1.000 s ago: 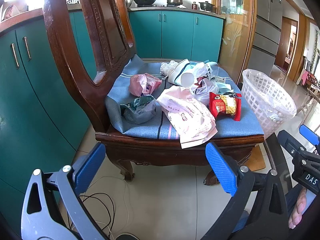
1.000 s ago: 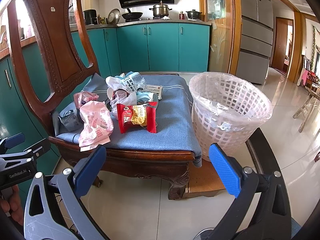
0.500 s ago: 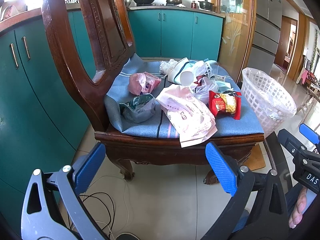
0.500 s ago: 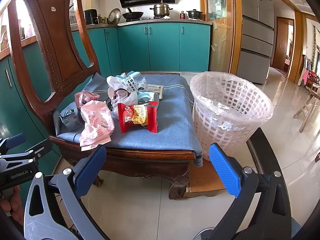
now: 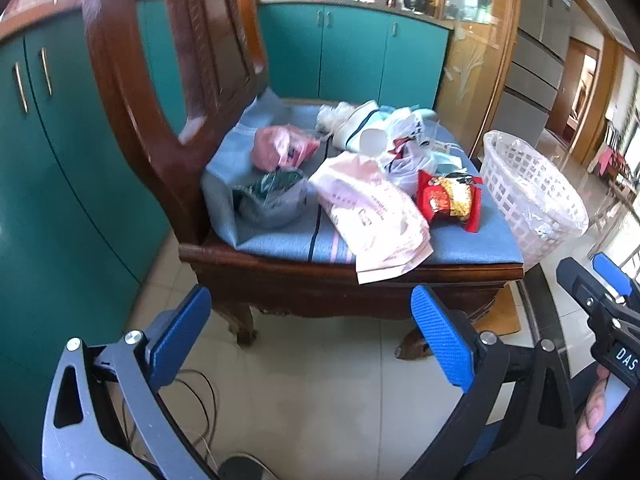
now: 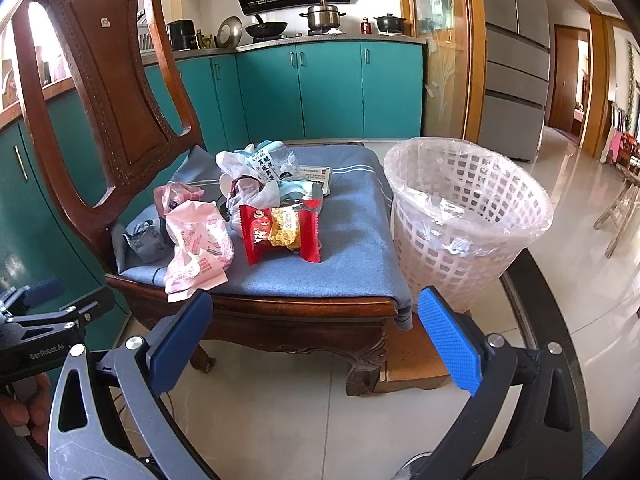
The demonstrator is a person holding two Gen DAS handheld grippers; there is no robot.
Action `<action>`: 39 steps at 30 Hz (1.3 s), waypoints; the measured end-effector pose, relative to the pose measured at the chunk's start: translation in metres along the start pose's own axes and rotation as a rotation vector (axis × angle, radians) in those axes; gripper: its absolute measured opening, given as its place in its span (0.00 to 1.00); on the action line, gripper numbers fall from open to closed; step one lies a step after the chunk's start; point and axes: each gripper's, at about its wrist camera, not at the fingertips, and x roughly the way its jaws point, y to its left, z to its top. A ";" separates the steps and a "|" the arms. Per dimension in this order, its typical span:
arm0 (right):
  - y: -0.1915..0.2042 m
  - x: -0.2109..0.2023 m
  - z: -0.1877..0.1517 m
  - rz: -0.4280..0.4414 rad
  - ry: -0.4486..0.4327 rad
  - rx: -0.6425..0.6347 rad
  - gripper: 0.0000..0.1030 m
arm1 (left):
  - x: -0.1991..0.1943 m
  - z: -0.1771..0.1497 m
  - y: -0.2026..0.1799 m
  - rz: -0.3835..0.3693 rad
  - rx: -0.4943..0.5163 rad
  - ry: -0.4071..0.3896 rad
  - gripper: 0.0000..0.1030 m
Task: Collect trash
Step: 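Reach the right gripper to the red snack bag and close on it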
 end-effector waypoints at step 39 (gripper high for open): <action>0.009 0.151 0.067 0.328 0.258 -0.051 0.23 | 0.121 0.084 0.015 0.077 0.120 0.063 0.57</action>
